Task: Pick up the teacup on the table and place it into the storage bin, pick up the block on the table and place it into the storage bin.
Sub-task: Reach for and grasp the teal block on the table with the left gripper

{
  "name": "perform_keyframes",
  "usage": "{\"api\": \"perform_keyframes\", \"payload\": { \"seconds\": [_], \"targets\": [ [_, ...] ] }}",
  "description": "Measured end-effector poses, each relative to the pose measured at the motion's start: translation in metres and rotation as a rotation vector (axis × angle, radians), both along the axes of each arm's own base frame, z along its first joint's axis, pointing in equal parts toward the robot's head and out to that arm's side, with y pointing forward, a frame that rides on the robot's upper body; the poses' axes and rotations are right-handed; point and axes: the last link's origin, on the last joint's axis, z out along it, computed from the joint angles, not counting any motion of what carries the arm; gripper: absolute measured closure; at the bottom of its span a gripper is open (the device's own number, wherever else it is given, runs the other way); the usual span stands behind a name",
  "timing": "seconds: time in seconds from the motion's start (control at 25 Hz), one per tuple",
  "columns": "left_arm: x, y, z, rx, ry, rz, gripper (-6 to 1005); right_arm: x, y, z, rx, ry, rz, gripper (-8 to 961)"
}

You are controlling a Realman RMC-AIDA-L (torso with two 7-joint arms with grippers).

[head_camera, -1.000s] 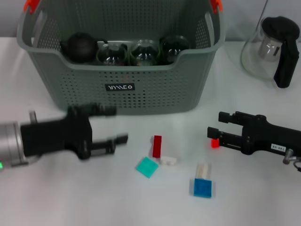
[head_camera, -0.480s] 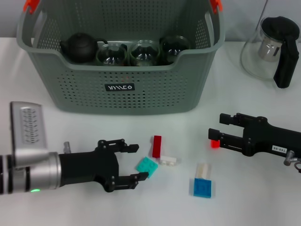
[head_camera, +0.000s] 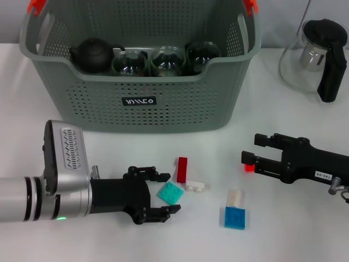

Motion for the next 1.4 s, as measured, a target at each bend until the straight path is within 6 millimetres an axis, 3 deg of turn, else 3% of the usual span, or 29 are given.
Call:
{"api": "perform_keyframes", "payload": {
  "seconds": [1.08, 1.4],
  "targets": [
    [0.003, 0.006, -0.007, 0.037, 0.012, -0.013, 281, 0.003, -0.001, 0.001, 0.004, -0.006, -0.007, 241],
    [-0.007, 0.011, 0.004, 0.091, 0.028, 0.01, 281, 0.004, -0.001, 0.002, 0.003, -0.006, -0.01, 242]
  ]
}}
